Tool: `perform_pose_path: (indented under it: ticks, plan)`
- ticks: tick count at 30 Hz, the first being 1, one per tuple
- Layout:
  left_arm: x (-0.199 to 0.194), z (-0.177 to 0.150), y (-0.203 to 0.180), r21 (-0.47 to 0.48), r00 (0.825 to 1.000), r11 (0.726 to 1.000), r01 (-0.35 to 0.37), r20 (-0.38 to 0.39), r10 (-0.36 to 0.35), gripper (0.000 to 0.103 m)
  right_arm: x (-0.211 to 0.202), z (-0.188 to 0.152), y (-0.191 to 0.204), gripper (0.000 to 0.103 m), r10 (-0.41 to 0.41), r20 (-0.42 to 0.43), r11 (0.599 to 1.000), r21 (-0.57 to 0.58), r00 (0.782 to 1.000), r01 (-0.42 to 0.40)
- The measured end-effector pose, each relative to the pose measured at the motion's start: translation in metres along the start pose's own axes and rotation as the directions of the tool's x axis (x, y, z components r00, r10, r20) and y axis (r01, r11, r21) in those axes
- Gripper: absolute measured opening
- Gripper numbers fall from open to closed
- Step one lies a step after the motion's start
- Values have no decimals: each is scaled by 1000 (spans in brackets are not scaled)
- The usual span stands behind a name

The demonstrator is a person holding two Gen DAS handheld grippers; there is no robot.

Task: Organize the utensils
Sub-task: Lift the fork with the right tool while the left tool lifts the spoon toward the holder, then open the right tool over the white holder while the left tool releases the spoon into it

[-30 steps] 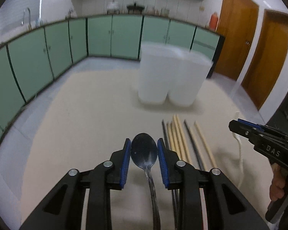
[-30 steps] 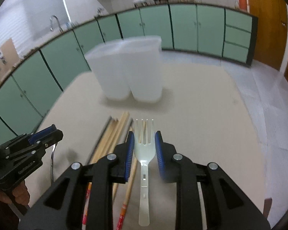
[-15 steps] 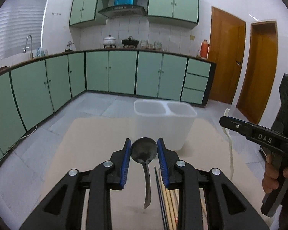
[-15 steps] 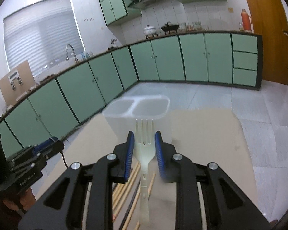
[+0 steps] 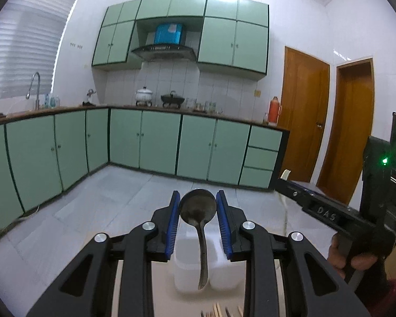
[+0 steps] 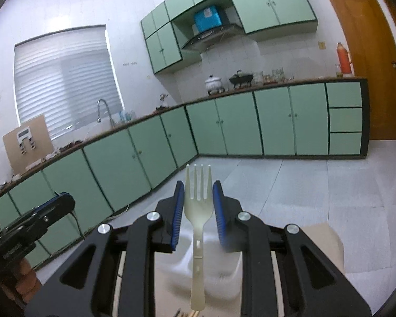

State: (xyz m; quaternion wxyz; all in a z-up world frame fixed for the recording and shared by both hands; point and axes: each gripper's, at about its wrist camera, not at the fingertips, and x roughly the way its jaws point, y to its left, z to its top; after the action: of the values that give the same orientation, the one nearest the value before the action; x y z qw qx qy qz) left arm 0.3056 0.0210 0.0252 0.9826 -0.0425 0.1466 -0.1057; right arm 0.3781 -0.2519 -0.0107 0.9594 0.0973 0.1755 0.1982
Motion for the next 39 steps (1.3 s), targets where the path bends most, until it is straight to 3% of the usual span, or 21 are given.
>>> perform_pose_path:
  ticks: [6,14,20,26,32,34,39]
  plan:
    - [53,9,-2,16,1000,1000,-14,0,14,28,48,5,-11,21,-74,21,997,-18,997,74]
    - [118,-29,6,14,992,998,-53,-110,54,28,92,-23,-32,21,-129,-32,991,30,991,130]
    - [128,-54,6,33,987,998,-51,-153,55,28,99,-52,-32,22,-115,-98,993,7,988,117]
    - [115,-59,8,19,986,999,-45,-159,47,30,79,-59,-28,36,-100,-107,994,24,989,103]
    - [69,-58,10,10,987,998,-62,-149,62,48,26,-59,-25,65,-155,-83,987,32,984,158]
    - [47,-63,10,11,985,998,-66,-159,67,58,5,-66,-22,80,-163,-85,986,31,983,166]
    - [-7,-90,14,2,971,997,-73,-228,72,70,-53,-106,-6,87,-204,-146,979,-19,968,203]
